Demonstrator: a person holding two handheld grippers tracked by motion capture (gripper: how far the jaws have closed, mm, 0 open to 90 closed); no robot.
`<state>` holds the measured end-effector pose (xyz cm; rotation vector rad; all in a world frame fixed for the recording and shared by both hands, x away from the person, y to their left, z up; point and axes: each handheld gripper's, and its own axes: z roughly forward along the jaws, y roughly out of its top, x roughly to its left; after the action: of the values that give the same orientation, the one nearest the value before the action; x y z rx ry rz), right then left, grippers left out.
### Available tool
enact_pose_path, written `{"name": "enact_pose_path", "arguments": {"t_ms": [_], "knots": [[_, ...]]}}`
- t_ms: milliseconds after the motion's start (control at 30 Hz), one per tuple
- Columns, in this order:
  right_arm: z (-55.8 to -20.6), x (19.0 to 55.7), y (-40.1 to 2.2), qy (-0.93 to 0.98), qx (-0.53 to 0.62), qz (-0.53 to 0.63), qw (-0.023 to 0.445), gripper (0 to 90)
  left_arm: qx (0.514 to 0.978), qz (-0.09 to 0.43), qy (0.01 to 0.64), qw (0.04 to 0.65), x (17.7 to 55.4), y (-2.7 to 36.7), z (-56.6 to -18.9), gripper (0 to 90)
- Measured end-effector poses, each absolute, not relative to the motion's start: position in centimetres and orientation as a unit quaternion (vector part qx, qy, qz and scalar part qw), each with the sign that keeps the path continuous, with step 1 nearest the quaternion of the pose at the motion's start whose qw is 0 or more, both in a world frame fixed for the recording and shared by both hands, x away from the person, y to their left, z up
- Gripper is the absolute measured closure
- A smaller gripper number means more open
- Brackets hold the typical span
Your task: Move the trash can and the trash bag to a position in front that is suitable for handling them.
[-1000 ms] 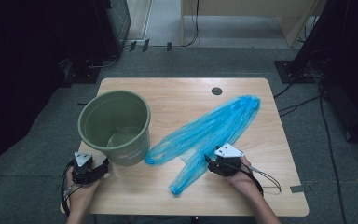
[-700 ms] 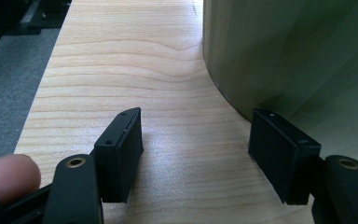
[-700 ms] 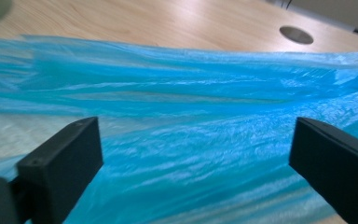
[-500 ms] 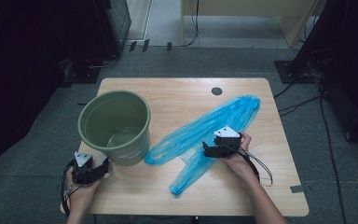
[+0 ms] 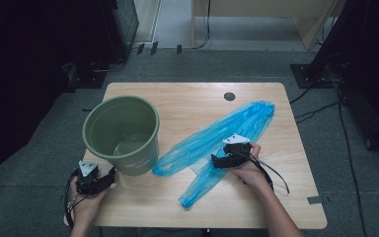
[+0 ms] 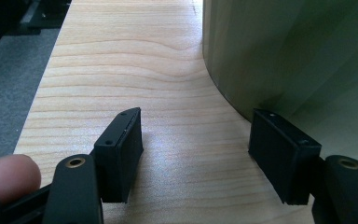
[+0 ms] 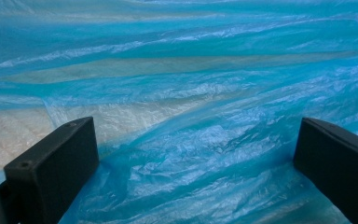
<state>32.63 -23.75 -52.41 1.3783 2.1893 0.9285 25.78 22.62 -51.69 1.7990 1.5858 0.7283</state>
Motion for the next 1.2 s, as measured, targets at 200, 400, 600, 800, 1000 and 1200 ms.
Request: {"name": "enact_pose_path", "arguments": {"t_ms": [200,400,600,800,1000,1200], "knots": [[-52.0,31.6,-23.4,0.777,0.485,0.347,0.201,32.8,0.681,0.276,0.602,0.312,25.8,22.6,-51.7,34.3],[-52.1,31.0,-23.4,0.752,0.503,0.360,0.228,77.6,0.681,0.276,0.602,0.313,25.7,22.6,-51.7,34.2],[-52.1,30.6,-22.8,0.765,0.482,0.362,0.224,90.0,0.682,0.274,0.602,0.313,25.7,22.6,-51.7,34.0],[-51.6,30.0,-22.9,0.749,0.477,0.396,0.233,90.0,0.679,0.276,0.604,0.315,25.7,22.7,-51.6,34.3],[-49.5,29.2,-23.3,0.701,0.482,0.453,0.266,90.0,0.638,0.273,0.640,0.330,25.8,23.7,-51.3,35.1],[-47.6,28.7,-23.4,0.672,0.477,0.488,0.288,90.0,0.607,0.307,0.643,0.352,26.8,23.9,-49.7,45.6]]}}
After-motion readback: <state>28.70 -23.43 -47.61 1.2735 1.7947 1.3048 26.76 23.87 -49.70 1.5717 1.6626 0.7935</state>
